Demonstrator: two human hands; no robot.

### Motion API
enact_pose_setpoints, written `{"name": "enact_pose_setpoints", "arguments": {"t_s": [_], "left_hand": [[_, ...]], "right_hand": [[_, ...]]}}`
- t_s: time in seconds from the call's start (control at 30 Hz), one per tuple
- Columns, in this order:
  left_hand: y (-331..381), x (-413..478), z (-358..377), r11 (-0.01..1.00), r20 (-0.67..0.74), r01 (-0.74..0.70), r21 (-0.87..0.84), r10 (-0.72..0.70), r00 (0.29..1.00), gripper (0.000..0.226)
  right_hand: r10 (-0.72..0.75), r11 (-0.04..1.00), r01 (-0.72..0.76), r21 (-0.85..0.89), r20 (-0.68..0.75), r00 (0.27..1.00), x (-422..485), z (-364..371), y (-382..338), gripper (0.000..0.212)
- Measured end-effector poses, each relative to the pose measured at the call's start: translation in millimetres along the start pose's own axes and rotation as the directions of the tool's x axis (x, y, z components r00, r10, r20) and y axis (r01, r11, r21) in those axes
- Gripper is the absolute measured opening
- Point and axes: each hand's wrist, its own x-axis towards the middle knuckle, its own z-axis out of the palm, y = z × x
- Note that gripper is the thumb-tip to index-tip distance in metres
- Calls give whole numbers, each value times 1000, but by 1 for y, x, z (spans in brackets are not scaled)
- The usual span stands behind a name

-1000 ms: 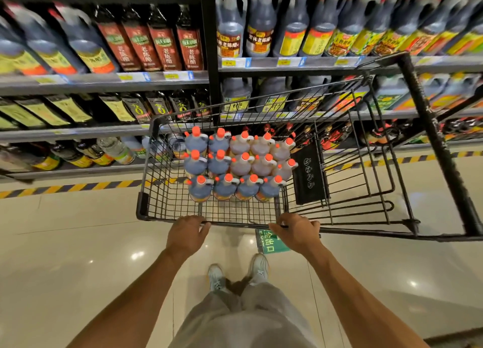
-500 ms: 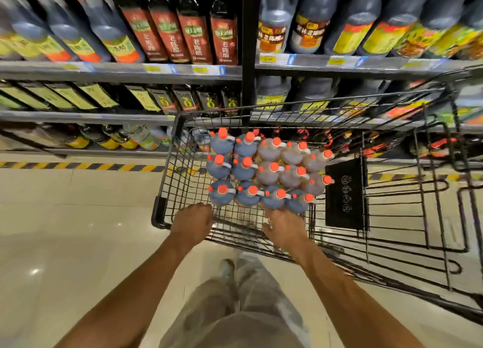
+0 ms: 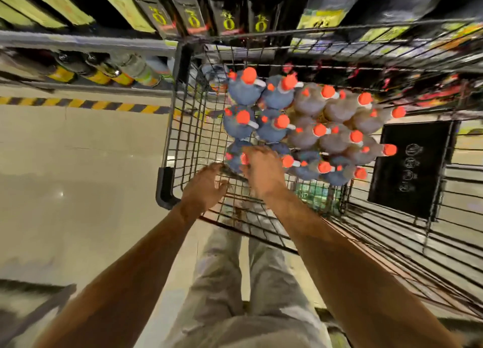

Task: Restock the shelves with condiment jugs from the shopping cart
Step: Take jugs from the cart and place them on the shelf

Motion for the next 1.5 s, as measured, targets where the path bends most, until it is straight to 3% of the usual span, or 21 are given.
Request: {"name": "enact_pose_setpoints", "arguments": {"t_s": [0.1,0.23,0.4,0.53,0.67,0.8,0.87,0.9,0.97,1.0,1.07,1.13,1.23,1.3,1.5], "left_hand": [[-1,6,-1,987,-28,-22,-157,18,999,55],[-5,8,-5,930,-41,-76,-360,65,997,68],[-9,7,-10,735,27,-109,-669,171,985,95],[-6,1,-24,695,21,-105,-711,171,985,87],[-2,-2,-29,693,-36,-163,-702,194,980,67],[-3,0,-27,666,-75,-158,-729,152,986,64],[-5,3,-26,658,-76,-109,-745,78,994,71],[-6,5,-26,655,-69,-85,-751,50,996,74],[-7,7,-25,640,-50,-49,-767,17,999,71],[-7,8,-24,631,-44,-35,-775,1,999,71],[-7,8,-23,627,-36,-19,-778,-14,999,72],[-8,9,-20,636,-32,-16,-771,-13,999,62],[-8,11,-16,637,-27,-29,-770,14,1000,48],[-11,13,-13,632,-17,-23,-775,15,1000,47],[-9,18,-3,603,-39,27,-797,-95,995,50]], "right_hand": [[-18,997,20,79,-17,1000,4,6,0,33],[2,906,30,421,-75,997,10,2,10,27],[-29,751,91,654,-105,994,16,-27,13,22],[-15,623,23,782,-18,1000,20,-36,9,40],[29,465,-8,886,-6,1000,15,-35,3,25],[101,458,20,889,-75,992,-10,-24,-4,30],[219,522,-14,853,-117,969,-30,-16,4,36],[277,539,-31,842,-142,950,-41,-13,11,29],[301,662,-106,742,-133,944,-58,2,33,10],[289,703,-156,694,-78,954,-63,9,43,19],[342,666,-308,679,89,935,-67,25,63,17],[399,575,-385,721,164,902,-62,36,75,30],[429,410,-357,840,168,888,-46,45,78,58],[466,340,-305,890,122,876,-38,51,74,65],[489,429,-310,848,70,869,-26,57,72,81]]}}
